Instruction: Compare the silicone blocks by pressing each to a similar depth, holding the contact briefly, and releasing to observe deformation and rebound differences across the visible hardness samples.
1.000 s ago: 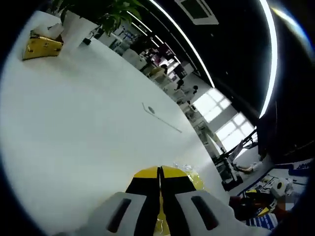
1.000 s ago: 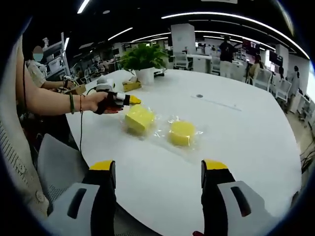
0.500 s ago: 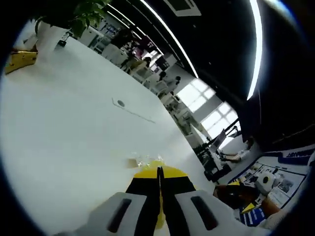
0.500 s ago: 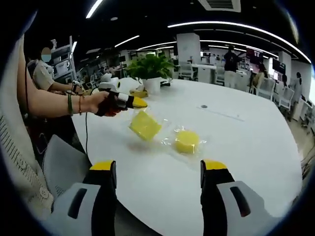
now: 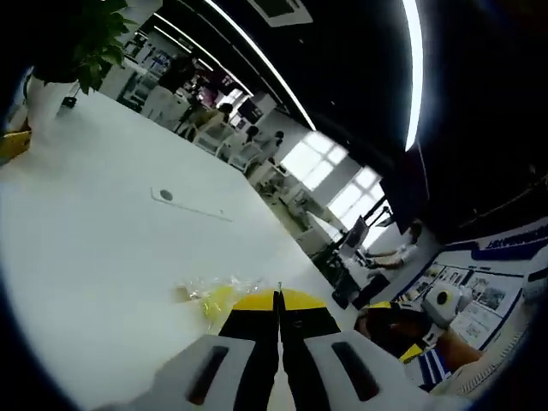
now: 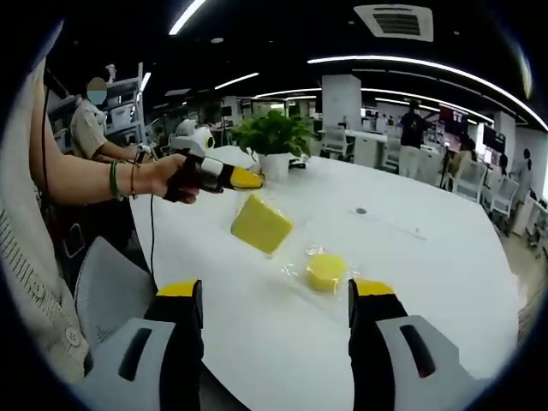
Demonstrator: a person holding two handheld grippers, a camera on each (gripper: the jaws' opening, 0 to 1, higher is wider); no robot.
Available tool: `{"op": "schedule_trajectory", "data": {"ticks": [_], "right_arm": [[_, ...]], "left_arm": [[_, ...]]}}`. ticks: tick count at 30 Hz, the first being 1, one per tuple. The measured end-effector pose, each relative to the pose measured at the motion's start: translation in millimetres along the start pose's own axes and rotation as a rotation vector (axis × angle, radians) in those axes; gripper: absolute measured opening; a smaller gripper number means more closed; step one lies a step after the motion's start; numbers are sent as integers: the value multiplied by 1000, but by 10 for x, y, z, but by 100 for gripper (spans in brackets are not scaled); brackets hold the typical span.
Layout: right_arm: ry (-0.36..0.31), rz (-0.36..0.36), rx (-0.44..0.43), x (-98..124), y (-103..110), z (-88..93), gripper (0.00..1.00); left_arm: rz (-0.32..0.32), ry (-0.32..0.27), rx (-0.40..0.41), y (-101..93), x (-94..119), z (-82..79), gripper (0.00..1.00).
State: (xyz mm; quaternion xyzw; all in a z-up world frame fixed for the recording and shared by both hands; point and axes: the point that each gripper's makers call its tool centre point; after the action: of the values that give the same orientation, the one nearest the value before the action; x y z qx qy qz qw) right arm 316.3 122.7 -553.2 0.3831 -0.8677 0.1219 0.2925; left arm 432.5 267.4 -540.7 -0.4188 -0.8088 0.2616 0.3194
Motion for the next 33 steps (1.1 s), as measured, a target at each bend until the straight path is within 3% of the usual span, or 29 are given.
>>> {"op": "schedule_trajectory", "data": {"ticks": [8, 11, 17, 20, 24, 33], "right_arm": [[-23, -24, 93, -83, -49, -299, 65], [-28, -36, 141, -134, -73, -432, 66], [-37, -72, 220, -253, -55, -639, 66], [-38, -106, 257, -323, 19, -717, 66], [-27, -153, 295, -416, 132, -737, 68], [27, -218, 356, -721, 257, -682, 70]], "left_arm": [[40, 22, -136, -375, 55, -158, 0], [48, 61, -198, -481, 56, -121, 0], [47, 185, -368, -693, 26, 104, 0], [57, 218, -387, -762, 5, 195, 0], [79, 242, -421, -879, 0, 264, 0], [130, 246, -484, -1060, -1, 208, 0]]}}
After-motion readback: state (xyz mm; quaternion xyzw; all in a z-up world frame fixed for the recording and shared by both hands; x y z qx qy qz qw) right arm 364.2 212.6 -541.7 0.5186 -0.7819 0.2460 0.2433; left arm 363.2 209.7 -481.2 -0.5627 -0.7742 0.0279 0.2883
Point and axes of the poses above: the point that each gripper's makers call its tool centre point, and the gripper's own axes: x roughly backward along the fingers, y roughly to its left, z roughly out of its underside, and after that the axes turned 11 degrees about y, right-handed
